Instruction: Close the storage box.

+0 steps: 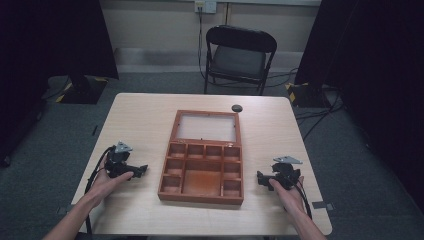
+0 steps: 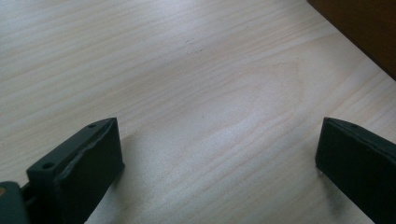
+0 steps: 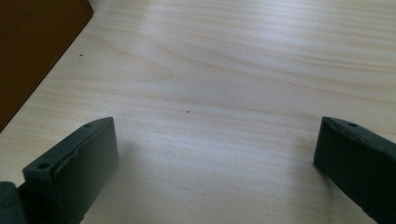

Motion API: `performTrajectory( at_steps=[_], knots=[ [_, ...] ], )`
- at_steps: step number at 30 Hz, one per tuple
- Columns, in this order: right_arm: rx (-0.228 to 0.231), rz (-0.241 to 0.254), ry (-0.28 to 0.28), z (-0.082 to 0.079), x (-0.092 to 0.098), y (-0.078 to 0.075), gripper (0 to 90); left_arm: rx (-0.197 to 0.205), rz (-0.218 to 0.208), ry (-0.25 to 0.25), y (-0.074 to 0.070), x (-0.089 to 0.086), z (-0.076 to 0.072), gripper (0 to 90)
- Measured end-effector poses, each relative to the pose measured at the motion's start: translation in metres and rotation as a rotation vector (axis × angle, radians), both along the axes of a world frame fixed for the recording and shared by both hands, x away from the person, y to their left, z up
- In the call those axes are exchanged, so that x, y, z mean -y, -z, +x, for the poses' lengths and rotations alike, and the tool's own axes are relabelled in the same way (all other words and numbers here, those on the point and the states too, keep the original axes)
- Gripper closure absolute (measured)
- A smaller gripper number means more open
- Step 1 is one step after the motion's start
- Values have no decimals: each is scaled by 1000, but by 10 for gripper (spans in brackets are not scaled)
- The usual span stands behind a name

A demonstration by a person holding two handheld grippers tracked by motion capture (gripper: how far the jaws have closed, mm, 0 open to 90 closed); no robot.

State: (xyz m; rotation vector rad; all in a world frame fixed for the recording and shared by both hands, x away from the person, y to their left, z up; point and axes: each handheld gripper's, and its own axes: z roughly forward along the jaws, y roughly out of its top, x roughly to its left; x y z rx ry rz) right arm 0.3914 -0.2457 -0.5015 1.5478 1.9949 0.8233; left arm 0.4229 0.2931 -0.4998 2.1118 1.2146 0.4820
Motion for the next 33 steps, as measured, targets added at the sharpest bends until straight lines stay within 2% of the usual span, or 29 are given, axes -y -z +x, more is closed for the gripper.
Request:
performTrajectory(
  at_steps=[3, 5, 7, 9, 11, 13, 15, 16, 17, 20, 22, 25, 27, 29, 30, 32, 33],
  knots=[
    [0, -1, 15, -2, -1, 0, 0, -3, 10, 6, -2, 0, 0, 46],
    [-11, 9, 19, -2, 0, -2, 10, 0, 1, 8, -4, 0, -1, 103],
    [-6, 14, 32, -2, 1, -3, 82, 8, -6, 3, -4, 0, -1, 178],
    [6, 25, 47, -2, 3, -5, 162, -6, -16, -2, -5, 0, 0, 159],
    [-6, 42, 45, -1, 3, -7, 144, -19, -41, -5, -7, -1, 0, 161],
    [6, 41, 35, -2, 2, -9, 137, -14, -53, -7, -9, 0, 0, 164],
    [21, 60, 24, -3, 1, -12, 143, 5, -69, -5, -15, 1, -2, 178],
    [33, 63, 17, -3, 1, -14, 148, 12, -93, 0, -18, 3, -3, 190],
    [33, 63, 17, -3, 1, -14, 148, 12, -93, 0, -18, 3, -3, 196],
    [106, 99, 15, -4, 2, -27, 148, 25, -106, 11, -22, 7, -4, 199],
    [115, 121, 0, -3, 3, -30, 149, 36, -131, 0, -25, 9, -5, 209],
    [90, 105, -27, 1, 1, -29, 149, 54, -146, 6, -33, 14, -4, 212],
    [95, 99, -44, 2, -2, -30, 149, 54, -140, 19, -39, 17, -1, 207],
    [104, 94, -69, 5, -5, -33, 149, 78, -151, 1, -41, 19, 1, 207],
    [109, 84, -77, 6, -7, -34, 149, 72, -157, -2, -42, 21, 3, 209],
    [117, 86, -101, 9, -12, -37, 150, 32, -141, 33, -46, 23, 9, 197],
    [117, 78, -109, 12, -15, -38, 149, 41, -149, 28, -47, 25, 11, 186]
  ],
)
